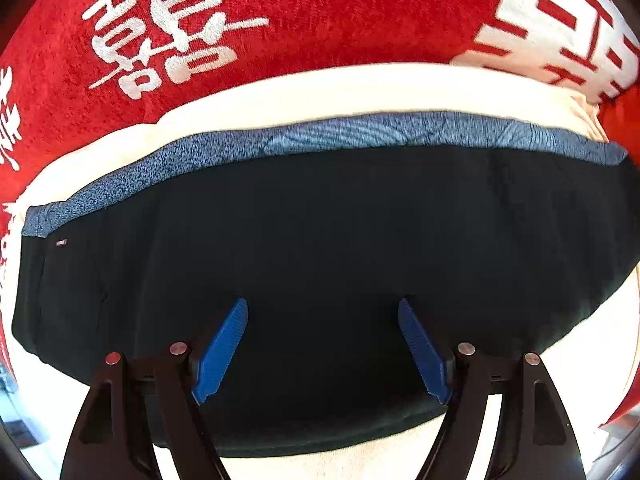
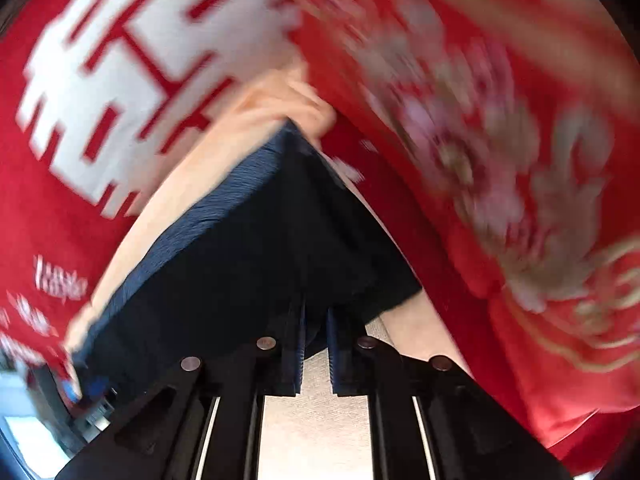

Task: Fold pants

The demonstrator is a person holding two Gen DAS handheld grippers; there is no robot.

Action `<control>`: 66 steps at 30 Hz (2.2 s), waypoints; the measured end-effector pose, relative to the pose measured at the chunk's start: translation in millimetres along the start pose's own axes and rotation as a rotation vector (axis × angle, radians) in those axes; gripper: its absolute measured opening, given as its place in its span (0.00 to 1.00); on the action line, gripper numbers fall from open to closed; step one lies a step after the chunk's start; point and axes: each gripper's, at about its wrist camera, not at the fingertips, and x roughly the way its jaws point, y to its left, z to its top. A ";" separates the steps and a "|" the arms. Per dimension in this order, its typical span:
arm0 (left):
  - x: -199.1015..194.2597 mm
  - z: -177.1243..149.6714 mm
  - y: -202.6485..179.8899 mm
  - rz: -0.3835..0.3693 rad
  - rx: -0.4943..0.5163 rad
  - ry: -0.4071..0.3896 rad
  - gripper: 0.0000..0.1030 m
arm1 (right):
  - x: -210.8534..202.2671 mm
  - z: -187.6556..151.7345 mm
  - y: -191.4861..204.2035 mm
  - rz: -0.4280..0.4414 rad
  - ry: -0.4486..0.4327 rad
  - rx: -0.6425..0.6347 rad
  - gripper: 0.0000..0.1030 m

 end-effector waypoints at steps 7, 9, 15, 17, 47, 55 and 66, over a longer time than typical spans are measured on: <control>-9.5 -15.4 10.8 0.003 -0.036 0.021 0.77 | 8.9 -10.0 -25.2 -0.070 0.078 0.068 0.40; -18.9 -23.4 17.2 0.006 -0.041 0.008 0.77 | -1.5 -17.0 -19.7 -0.025 0.071 0.066 0.40; -31.9 -47.3 70.6 0.052 -0.110 -0.004 0.77 | 3.5 -72.4 46.3 0.222 0.211 -0.027 0.40; -37.2 -52.2 96.4 0.075 -0.104 -0.025 0.77 | 15.8 -98.1 77.3 0.283 0.266 -0.051 0.41; 20.5 -75.9 360.7 0.028 -0.078 -0.079 0.92 | 130.6 -266.2 320.4 0.471 0.390 -0.150 0.09; -8.5 -74.4 314.2 0.046 -0.054 -0.079 0.92 | 100.8 -257.7 285.3 0.443 0.368 -0.107 0.44; 7.1 -53.6 141.4 -0.149 0.075 -0.060 0.92 | 98.5 -194.9 221.9 0.419 0.252 0.194 0.08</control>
